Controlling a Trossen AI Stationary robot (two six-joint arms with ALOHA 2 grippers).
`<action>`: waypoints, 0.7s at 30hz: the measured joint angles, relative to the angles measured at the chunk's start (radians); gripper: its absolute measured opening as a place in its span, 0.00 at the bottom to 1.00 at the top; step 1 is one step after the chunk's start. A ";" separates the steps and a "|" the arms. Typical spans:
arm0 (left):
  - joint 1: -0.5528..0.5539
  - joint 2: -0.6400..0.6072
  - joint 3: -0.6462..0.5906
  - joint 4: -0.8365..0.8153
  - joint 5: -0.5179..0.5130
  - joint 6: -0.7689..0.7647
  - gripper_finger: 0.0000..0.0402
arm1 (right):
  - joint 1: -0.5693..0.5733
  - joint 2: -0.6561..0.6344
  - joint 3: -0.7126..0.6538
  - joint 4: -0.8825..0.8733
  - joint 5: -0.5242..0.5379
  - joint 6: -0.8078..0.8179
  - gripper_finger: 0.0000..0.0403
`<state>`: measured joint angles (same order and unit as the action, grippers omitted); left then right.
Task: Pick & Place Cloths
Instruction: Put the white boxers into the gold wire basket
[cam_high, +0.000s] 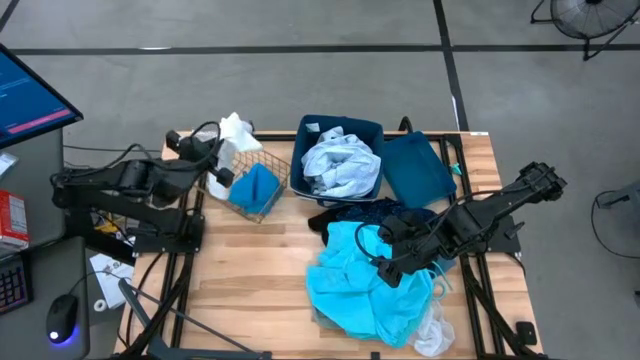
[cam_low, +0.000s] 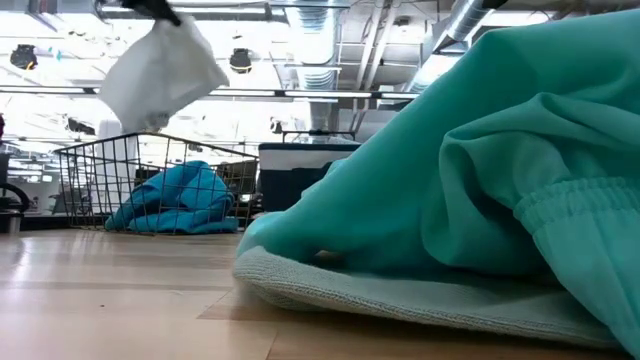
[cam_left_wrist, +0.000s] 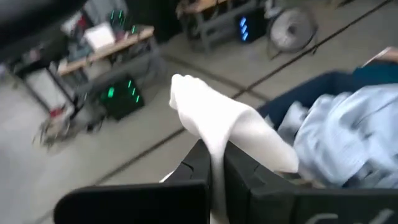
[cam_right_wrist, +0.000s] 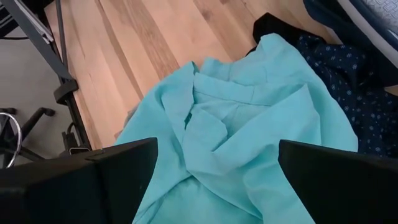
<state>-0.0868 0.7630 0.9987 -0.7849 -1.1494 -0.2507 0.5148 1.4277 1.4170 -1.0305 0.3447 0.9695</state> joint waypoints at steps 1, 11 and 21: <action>0.018 -0.001 -0.011 -0.027 0.009 -0.043 0.00 | 0.000 0.000 0.000 0.000 0.000 0.000 0.81; 0.144 -0.008 -0.275 -0.044 0.192 -0.278 0.00 | 0.000 0.000 0.000 0.000 0.000 -0.010 0.81; 0.197 -0.008 -0.453 -0.036 0.445 -0.525 0.00 | -0.009 0.000 0.000 -0.008 -0.004 -0.011 0.81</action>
<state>0.1098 0.7549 0.5460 -0.8207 -0.7046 -0.7762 0.5056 1.4277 1.4172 -1.0386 0.3405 0.9581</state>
